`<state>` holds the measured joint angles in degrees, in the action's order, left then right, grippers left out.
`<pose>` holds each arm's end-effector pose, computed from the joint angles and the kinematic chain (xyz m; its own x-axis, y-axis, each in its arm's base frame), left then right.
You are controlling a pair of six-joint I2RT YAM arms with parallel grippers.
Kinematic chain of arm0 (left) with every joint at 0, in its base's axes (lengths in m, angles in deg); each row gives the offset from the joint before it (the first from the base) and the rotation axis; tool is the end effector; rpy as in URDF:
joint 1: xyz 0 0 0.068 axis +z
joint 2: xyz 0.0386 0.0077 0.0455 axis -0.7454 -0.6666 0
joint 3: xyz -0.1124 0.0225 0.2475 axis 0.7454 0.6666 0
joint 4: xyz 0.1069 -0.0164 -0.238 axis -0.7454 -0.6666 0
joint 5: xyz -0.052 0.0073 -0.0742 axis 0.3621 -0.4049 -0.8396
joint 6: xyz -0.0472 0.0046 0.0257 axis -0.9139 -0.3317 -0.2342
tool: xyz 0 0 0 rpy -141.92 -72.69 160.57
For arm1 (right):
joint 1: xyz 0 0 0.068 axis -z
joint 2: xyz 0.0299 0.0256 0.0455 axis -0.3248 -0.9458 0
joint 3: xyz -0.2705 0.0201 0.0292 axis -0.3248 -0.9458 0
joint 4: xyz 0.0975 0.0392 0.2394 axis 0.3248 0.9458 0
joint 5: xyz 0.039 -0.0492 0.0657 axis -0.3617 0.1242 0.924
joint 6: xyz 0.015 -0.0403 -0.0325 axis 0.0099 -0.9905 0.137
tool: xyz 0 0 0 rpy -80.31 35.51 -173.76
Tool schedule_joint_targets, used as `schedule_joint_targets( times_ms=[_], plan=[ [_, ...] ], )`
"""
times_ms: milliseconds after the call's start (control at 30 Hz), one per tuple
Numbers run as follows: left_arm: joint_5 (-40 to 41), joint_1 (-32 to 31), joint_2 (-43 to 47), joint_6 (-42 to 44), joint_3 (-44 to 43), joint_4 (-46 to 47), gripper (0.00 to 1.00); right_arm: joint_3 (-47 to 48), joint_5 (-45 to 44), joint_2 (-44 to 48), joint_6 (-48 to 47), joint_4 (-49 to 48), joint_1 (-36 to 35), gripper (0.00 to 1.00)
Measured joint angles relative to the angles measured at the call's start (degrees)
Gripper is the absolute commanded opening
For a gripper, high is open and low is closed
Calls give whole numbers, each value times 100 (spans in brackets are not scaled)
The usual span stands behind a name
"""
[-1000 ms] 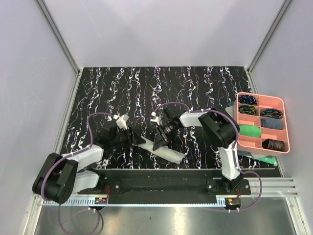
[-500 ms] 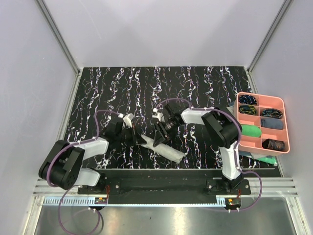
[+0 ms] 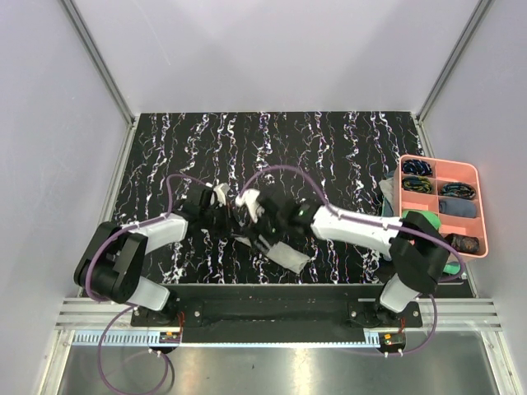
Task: Fold the napkin, place the utensils inside, and roll it up
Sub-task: Roll the napkin with the utensil
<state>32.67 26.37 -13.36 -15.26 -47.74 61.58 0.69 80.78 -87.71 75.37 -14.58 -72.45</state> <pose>0.2313 -0.1128 0.1450 -0.9488 -0.1407 -0.2829 0.1013 0.7126 -0.6942 0.2035 0.2872 0.2266 -0.4576 -0.6141 -0.6430 -0.8639 0.4783 0.1579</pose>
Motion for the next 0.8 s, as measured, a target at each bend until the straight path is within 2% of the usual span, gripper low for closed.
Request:
schedule_joint_targets(
  times_ms=[133, 300, 800],
  plan=[
    [-11, 109, -81, 76, -166, -258, 0, -533, -1051, 66, -79, -63, -697, 78],
    [-22, 133, -197, 162, -337, -417, 0, -859, -1969, 59, -146, -116, -1062, 79],
    [-81, 144, -249, 280, -389, -527, 0, -654, -3084, -627, -538, -382, -1250, 78]
  ],
)
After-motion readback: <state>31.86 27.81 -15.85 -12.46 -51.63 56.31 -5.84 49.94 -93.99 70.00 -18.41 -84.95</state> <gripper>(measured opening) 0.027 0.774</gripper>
